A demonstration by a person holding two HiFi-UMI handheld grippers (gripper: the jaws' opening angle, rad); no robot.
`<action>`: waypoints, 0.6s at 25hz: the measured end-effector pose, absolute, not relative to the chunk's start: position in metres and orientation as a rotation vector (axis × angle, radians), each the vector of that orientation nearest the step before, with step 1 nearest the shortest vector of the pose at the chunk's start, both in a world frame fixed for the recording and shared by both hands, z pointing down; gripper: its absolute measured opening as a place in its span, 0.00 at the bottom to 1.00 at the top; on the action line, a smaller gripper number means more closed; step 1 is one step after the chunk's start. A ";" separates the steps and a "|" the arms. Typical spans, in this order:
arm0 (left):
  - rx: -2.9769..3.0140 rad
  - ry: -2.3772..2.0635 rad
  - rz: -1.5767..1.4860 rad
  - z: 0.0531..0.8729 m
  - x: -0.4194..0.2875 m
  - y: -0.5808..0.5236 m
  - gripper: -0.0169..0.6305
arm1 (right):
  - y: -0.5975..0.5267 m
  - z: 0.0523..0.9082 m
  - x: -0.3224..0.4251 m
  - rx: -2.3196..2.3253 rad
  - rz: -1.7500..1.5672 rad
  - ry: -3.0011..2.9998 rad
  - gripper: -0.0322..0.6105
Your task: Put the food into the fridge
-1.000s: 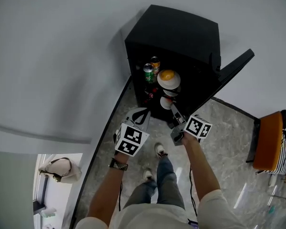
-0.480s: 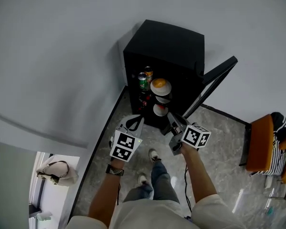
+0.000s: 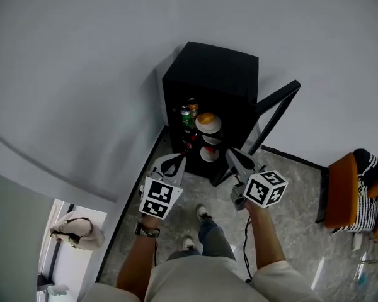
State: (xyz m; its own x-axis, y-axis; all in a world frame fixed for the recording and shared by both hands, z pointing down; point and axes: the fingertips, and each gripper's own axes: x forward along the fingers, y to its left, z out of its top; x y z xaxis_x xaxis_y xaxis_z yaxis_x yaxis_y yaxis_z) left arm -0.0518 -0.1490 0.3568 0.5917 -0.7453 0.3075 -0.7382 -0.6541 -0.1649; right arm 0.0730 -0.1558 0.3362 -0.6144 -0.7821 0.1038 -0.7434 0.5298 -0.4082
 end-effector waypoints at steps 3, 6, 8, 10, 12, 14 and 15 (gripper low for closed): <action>-2.776 1.282 -0.502 0.334 -0.050 -0.135 0.03 | -0.138 0.306 0.076 -1.375 -0.497 2.722 0.05; -2.766 1.258 -0.464 0.315 -0.049 -0.118 0.03 | -0.119 0.280 0.075 -1.396 -0.390 2.762 0.05; -2.758 1.243 -0.446 0.304 -0.049 -0.108 0.03 | -0.107 0.267 0.075 -1.400 -0.339 2.783 0.05; -2.746 1.229 -0.431 0.294 -0.048 -0.099 0.03 | -0.095 0.257 0.075 -1.407 -0.293 2.809 0.05; -2.733 1.213 -0.417 0.285 -0.048 -0.090 0.03 | -0.084 0.249 0.074 -1.406 -0.260 2.831 0.05; -2.725 1.202 -0.398 0.277 -0.048 -0.084 0.03 | -0.076 0.241 0.073 -1.396 -0.243 2.838 0.05; -2.724 1.198 -0.386 0.272 -0.048 -0.081 0.03 | -0.073 0.238 0.072 -1.394 -0.233 2.839 0.05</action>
